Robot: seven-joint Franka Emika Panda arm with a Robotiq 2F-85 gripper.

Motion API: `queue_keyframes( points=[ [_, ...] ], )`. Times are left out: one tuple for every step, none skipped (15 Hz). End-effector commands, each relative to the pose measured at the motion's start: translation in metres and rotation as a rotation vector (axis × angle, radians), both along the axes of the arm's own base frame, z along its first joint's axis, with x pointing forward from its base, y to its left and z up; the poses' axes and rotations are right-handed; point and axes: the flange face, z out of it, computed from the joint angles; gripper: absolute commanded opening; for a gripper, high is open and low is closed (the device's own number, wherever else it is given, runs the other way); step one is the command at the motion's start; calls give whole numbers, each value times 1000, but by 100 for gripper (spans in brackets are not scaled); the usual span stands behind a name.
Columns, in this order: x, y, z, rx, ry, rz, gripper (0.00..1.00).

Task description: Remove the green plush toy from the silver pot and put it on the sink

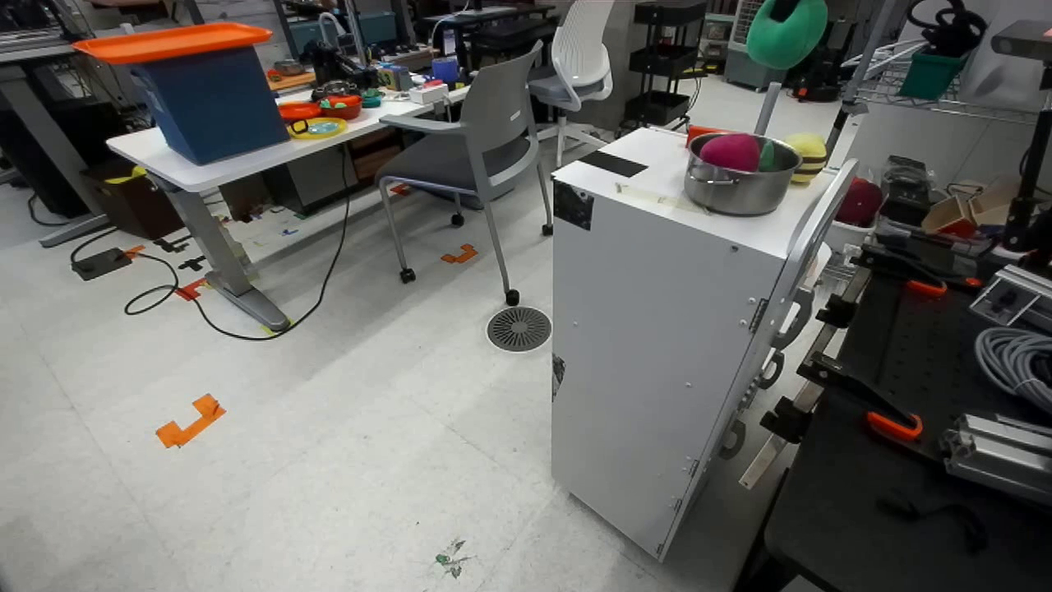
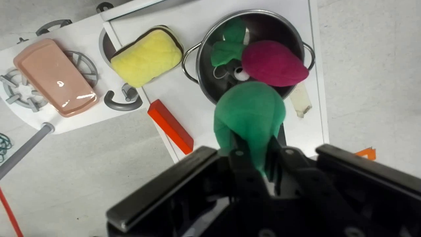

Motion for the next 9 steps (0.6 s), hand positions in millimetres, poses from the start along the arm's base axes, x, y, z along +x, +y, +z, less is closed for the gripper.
queue_keyframes(
  points=[
    [-9, -24, 15, 20, -43, -80, 4],
    [-10, -35, 18, 26, -50, -106, 4],
    [-12, -50, 21, 40, -51, -140, 4],
    [-13, -64, 23, 44, -54, -174, 4],
    [-16, -78, 25, 51, -59, -208, 4],
    [-19, -93, 27, 54, -63, -241, 4],
    [-22, -110, 27, 59, -65, -277, 4],
    [-24, -124, 28, 61, -65, -310, 4],
    [-26, -137, 27, 67, -65, -342, 4]
  ],
)
